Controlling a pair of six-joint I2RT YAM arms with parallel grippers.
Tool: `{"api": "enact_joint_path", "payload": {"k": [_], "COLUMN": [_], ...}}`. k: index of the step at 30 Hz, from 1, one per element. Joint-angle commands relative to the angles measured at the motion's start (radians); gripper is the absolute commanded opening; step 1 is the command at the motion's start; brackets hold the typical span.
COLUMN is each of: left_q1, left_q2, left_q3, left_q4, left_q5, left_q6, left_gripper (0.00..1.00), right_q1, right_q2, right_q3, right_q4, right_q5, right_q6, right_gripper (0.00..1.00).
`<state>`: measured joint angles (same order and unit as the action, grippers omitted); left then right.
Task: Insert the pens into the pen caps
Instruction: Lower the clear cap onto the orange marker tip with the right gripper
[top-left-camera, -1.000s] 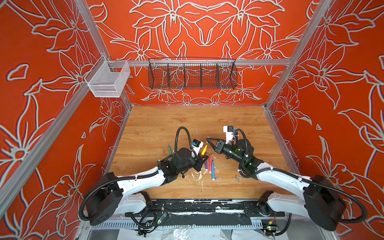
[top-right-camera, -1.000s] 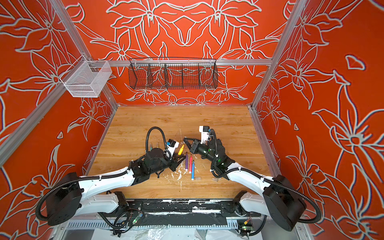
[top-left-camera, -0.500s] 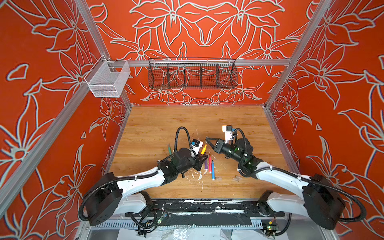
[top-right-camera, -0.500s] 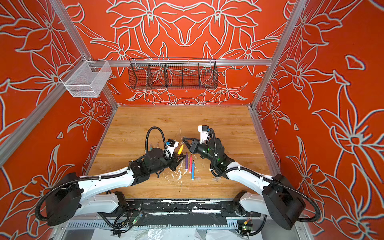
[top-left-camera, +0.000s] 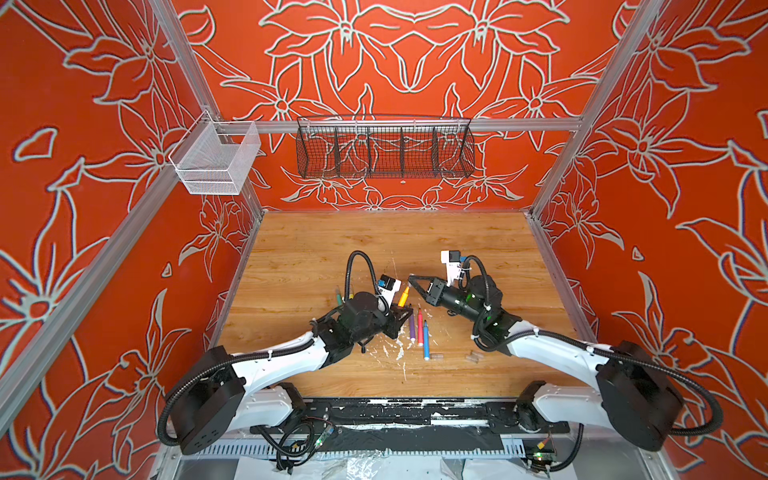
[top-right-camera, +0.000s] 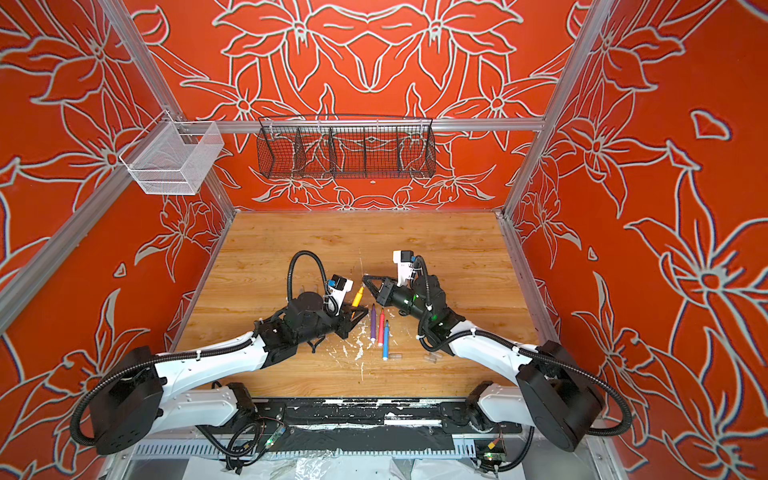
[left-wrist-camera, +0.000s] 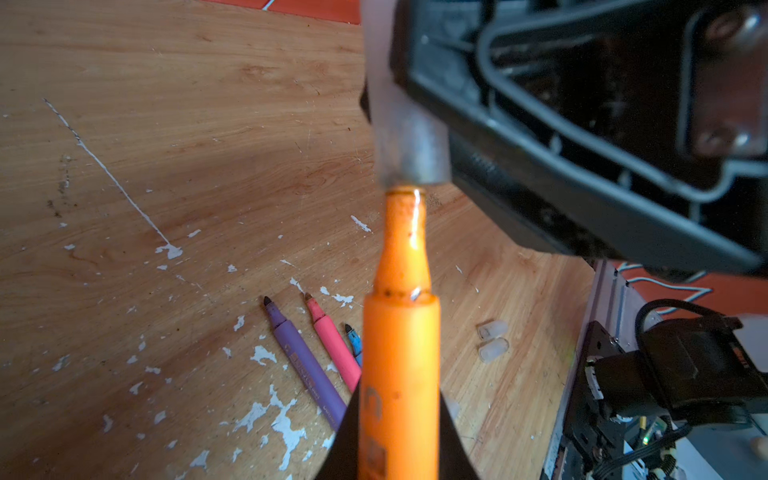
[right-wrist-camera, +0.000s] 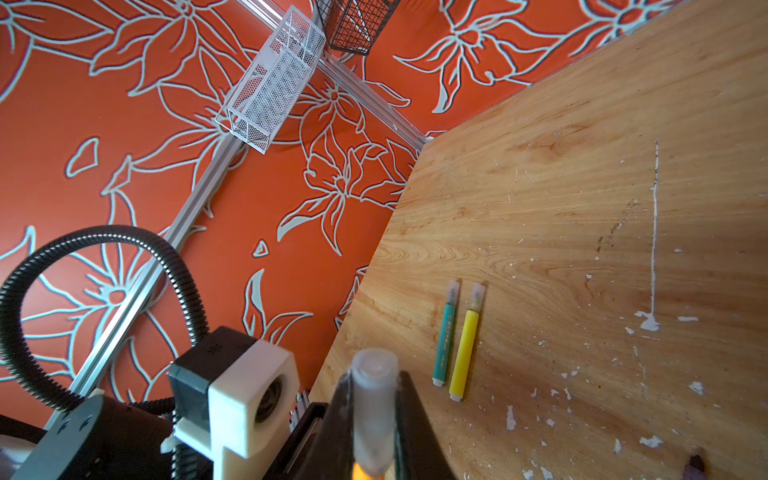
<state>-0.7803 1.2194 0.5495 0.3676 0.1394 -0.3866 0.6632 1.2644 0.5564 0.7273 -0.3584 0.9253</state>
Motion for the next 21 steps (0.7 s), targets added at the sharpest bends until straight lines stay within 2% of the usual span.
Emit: {"api": "enact_joint_path", "payload": {"k": [1, 8, 21], "left_q1": [0.029, 0.038, 0.103], "left_q2": [-0.040, -0.053, -0.073], "left_q3": [-0.019, -0.037, -0.070], "left_q4": [0.057, 0.108, 0.149], "left_q5": [0.025, 0.091, 0.122], "left_q6": [-0.036, -0.043, -0.124], "left_gripper": [0.00, 0.00, 0.00], "right_q1": [0.008, 0.045, 0.105], "right_q2": [0.013, 0.056, 0.084], "right_q3": [0.024, 0.026, 0.016], "right_q4": [0.031, 0.070, 0.112], "right_q5": [-0.034, -0.041, -0.023], "right_q6": [0.015, 0.033, 0.020], "right_gripper": [0.00, 0.00, 0.00]}}
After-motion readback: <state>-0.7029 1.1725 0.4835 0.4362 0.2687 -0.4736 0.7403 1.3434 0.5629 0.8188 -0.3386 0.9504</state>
